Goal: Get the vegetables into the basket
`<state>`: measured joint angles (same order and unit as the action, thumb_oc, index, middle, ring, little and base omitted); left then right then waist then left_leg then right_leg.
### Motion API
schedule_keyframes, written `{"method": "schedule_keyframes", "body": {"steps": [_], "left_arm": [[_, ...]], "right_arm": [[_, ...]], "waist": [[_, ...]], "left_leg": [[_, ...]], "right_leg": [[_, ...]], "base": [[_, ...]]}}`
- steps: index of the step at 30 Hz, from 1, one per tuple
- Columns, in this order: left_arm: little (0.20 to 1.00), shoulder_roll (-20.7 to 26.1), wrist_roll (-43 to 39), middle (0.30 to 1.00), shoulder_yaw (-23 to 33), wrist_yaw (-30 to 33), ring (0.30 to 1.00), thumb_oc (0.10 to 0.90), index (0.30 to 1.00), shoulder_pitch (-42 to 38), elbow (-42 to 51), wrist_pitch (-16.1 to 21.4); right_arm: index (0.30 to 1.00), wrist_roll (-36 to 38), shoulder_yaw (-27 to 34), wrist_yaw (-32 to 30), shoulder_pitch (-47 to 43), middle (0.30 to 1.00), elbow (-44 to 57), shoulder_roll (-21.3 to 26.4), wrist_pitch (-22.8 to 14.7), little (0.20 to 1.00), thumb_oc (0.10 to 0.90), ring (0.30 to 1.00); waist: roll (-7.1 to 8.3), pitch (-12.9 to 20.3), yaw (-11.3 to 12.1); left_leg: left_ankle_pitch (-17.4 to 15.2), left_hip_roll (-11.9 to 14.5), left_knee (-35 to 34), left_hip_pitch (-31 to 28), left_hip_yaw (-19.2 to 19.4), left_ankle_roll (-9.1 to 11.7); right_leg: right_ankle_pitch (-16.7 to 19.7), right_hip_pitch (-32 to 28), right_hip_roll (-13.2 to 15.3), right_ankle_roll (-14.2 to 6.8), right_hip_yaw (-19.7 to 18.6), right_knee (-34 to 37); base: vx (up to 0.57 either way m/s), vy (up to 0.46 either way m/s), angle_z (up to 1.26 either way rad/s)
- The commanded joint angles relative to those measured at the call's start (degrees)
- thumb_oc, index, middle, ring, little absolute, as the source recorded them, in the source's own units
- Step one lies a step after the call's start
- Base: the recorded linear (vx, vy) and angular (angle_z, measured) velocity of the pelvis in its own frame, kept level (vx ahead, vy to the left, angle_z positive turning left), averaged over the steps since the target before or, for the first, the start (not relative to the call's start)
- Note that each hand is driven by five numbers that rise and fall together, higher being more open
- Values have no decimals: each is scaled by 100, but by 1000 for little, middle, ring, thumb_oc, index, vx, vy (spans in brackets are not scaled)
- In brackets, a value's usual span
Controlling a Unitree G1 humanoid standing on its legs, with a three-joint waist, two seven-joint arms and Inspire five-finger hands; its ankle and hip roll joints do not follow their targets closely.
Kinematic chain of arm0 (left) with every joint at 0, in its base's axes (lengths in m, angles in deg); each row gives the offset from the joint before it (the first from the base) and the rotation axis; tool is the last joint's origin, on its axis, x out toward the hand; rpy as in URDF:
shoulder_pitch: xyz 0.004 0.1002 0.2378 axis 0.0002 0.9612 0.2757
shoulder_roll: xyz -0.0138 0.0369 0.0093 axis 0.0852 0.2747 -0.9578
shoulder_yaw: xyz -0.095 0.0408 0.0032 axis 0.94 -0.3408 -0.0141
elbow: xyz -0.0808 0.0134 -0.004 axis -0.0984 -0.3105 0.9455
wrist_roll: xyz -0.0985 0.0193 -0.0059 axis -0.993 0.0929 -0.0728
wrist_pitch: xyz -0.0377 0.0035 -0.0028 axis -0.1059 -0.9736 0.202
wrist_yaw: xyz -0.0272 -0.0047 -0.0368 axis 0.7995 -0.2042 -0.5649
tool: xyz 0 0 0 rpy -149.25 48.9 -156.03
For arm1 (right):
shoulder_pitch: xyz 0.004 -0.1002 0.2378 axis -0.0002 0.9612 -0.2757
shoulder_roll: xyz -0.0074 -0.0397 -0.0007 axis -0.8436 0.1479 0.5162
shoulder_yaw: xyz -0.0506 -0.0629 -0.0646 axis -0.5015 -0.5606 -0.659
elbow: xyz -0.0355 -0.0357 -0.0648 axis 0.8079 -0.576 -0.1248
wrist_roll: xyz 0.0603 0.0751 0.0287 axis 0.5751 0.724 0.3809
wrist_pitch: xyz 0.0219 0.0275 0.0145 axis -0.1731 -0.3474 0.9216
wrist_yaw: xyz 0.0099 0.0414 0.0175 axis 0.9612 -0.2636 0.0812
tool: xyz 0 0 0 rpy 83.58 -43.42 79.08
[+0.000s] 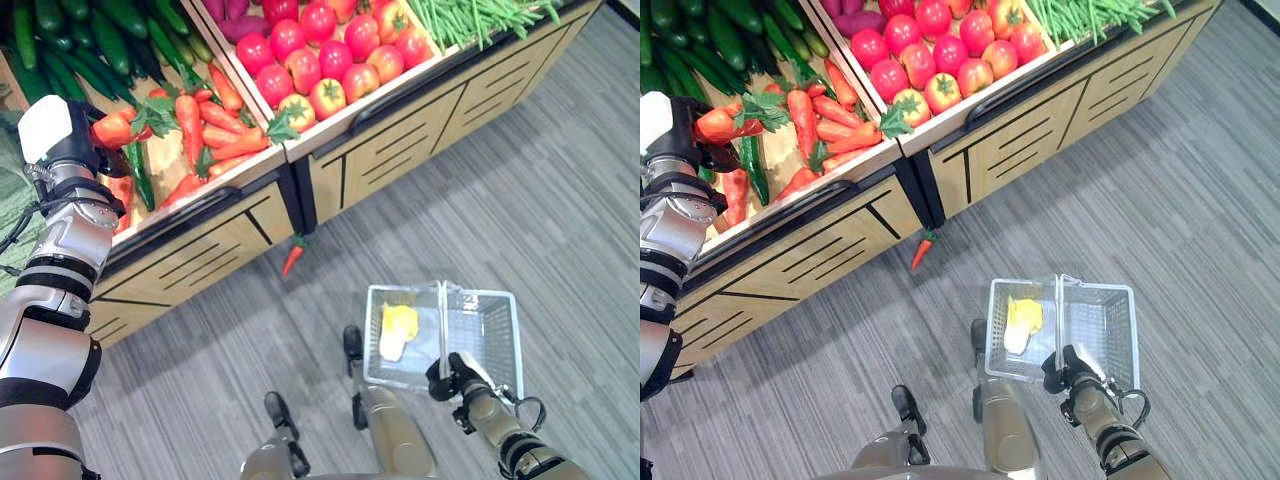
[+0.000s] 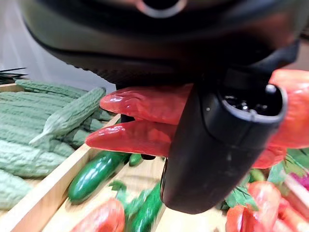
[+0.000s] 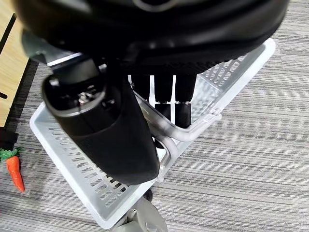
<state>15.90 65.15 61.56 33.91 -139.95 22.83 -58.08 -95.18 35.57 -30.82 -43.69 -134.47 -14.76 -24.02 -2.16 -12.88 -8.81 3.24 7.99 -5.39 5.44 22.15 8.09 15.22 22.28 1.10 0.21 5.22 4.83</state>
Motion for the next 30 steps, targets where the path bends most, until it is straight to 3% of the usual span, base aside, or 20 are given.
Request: {"method": "schedule_keyframes", "body": {"steps": [1, 8, 19, 23, 26, 30], "left_arm": [[300, 763, -30, 300, 529, 444, 300, 400, 300, -120, 246, 271], [300, 731, -104, 300, 778, 436, 300, 400, 300, 277, 769, 441], [300, 349, -139, 300, 1652, -64, 300, 400, 300, 1877, 2039, 412], [300, 69, -65, 300, 1978, -63, 300, 400, 300, 2360, 2724, 425], [300, -430, -158, 300, 2416, -238, 300, 400, 300, 3110, 3620, 509], [300, -568, -189, 300, 2475, -413, 300, 400, 300, 3304, 3757, 499]], "right_arm": [[300, -339, -243, 6, 895, 300, -322, 125, 213, 300, 400, 300], [300, -432, -149, 58, 944, 300, -429, 122, 238, 300, 400, 300], [300, -623, 79, 228, 934, 300, -460, 38, 440, 300, 400, 300], [300, -653, 186, 245, 950, 300, -522, -7, 515, 300, 400, 300], [300, -696, 385, 300, 966, 300, -625, -59, 630, 300, 400, 300], [300, -741, 418, 348, 977, 300, -656, -60, 670, 300, 400, 300]], "waist": [[23, 595, -127], [65, 784, -80], [179, 1250, 88], [218, 1363, 150], [259, 1495, 258], [257, 1533, 249]], "left_leg": [[263, 35, 39, 199, -215, 55], [221, -22, 39, 2, -279, 30], [42, -113, 39, -569, -464, -103], [-30, -165, 39, -709, -524, -163], [-132, -252, 39, -890, -626, -258], [-167, -284, 39, -951, -647, -285]], "right_leg": [[-506, -668, 247, -748, -305, -62], [-536, -926, 329, -780, -274, -43], [-701, -1594, 457, -840, -190, -105], [-777, -1755, 499, -864, -128, -154], [-872, -1976, 595, -895, -67, -237], [-881, -2052, 632, -914, -38, -253]], "base": [[35, 29, 8], [29, 26, 7], [4, 41, 7], [-21, 39, 13], [-29, 67, 18], [-23, 36, 12]]}}
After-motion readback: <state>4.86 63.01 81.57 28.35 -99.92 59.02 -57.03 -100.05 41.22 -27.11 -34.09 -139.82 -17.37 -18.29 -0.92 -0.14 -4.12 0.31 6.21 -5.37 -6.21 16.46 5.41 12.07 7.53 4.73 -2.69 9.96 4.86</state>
